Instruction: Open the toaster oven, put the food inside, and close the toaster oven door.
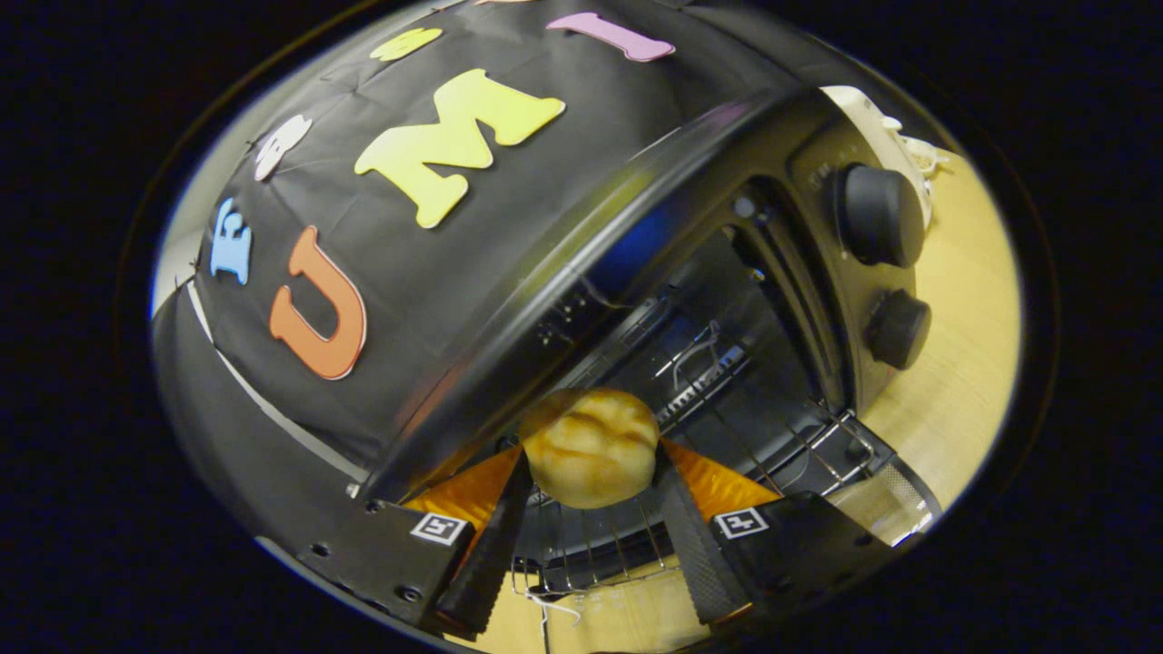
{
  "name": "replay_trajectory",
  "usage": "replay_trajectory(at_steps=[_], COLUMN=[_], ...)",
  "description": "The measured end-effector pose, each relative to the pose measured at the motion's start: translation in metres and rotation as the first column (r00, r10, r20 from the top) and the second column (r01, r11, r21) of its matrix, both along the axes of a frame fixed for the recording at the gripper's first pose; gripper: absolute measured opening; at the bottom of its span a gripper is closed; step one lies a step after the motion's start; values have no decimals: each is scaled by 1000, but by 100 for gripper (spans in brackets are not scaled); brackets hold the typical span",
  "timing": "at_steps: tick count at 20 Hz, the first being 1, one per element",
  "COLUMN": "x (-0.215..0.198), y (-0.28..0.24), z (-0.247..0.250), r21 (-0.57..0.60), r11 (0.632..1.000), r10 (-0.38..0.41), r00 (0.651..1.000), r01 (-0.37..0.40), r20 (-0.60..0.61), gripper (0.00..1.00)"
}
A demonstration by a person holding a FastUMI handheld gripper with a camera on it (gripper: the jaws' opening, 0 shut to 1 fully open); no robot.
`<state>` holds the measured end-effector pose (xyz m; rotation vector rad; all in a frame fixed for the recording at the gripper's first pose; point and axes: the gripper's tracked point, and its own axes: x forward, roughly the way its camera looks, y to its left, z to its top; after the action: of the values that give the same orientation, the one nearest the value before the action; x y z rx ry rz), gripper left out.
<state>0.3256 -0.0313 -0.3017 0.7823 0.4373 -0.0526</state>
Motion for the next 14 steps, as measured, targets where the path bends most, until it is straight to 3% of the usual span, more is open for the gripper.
replay_trajectory(at_steps=[6,14], x=[3,-29], y=[1,-4], z=[-2,9], r21=[-111,-63], r11=[993,997], r10=[-28,-40], r00=[999,999], r01=[30,41], r20=[17,18], gripper=[92,100])
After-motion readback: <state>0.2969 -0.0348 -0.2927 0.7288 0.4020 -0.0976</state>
